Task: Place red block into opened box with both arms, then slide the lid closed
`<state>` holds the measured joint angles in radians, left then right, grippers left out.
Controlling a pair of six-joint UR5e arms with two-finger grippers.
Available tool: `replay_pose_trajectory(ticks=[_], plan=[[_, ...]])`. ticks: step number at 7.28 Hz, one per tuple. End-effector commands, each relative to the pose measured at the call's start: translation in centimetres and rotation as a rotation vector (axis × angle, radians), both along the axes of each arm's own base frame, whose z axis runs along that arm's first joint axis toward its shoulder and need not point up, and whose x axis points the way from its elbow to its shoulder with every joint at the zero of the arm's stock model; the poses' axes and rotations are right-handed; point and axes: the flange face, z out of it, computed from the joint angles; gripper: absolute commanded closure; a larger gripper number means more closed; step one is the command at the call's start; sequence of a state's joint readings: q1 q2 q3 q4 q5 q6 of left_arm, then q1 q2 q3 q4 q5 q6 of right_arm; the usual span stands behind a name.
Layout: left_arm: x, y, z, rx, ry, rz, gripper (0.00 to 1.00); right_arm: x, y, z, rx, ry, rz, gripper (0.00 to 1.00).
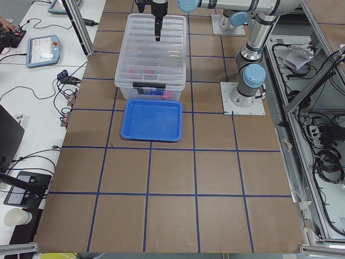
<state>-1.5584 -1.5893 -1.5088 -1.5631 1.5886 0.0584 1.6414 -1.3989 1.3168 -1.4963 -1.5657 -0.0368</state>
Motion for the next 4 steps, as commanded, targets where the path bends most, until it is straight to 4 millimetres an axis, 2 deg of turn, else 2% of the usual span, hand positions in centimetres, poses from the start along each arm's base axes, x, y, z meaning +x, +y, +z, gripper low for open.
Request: replay_pose_trajectory(ticks=[1, 4], plan=[[-0.02, 0.17, -0.06, 0.004, 0.001, 0.002, 0.00, -0.01, 0.01, -0.05, 0.001, 0.001, 0.000, 0.00], [0.03, -0.01, -0.16, 0.012, -0.002, 0.029, 0.00, -0.02, -0.02, -0.15, 0.004, 0.002, 0.000, 0.00]])
